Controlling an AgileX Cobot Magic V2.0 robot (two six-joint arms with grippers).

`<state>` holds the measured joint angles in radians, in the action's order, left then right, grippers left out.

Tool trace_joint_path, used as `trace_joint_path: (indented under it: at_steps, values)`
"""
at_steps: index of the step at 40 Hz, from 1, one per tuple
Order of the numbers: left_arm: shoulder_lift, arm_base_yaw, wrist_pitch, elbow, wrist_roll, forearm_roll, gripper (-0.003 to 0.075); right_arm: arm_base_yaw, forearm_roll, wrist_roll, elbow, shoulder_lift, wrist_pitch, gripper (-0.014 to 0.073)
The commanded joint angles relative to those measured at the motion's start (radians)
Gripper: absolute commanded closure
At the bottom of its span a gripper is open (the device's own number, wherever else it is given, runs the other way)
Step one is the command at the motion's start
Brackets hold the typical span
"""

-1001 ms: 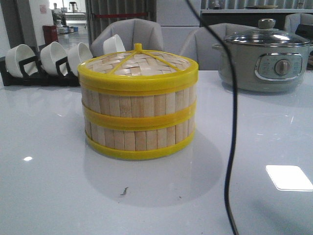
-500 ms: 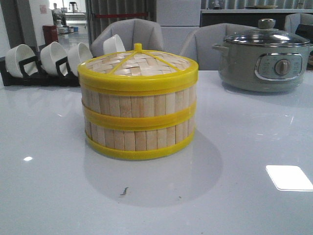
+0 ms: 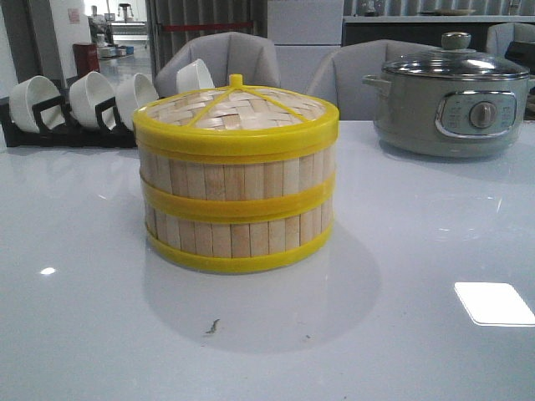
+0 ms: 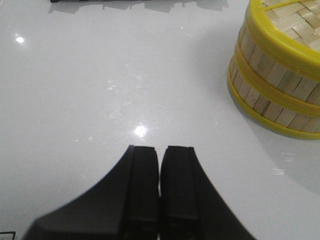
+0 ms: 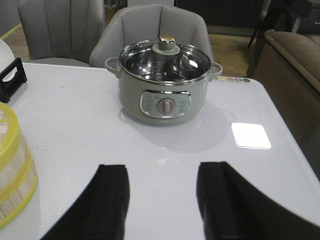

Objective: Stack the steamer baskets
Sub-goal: 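Open the right gripper and raise it away from the lid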

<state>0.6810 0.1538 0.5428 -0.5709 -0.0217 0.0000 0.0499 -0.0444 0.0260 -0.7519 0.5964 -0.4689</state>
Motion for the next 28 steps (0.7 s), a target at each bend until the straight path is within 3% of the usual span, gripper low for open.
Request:
trace_joint_path:
  at_steps: [1,22,26,28]
  values:
    - [-0.003,0.008,-0.073,-0.031,-0.005,0.0,0.0637,0.012,-0.01,-0.001,0.058,-0.065,0.096,0.017]
    - [-0.003,0.008,-0.073,-0.031,-0.005,0.0,0.0637,0.012,-0.009,-0.001,0.392,-0.225,0.286,0.0172]
    - [-0.003,0.008,-0.073,-0.031,-0.005,0.0,0.0637,0.012,-0.009,-0.001,0.414,-0.225,0.306,0.0251]
    - [-0.003,0.008,-0.073,-0.031,-0.005,0.0,0.0637,0.012,-0.009,-0.001,0.414,-0.225,0.304,0.0382]
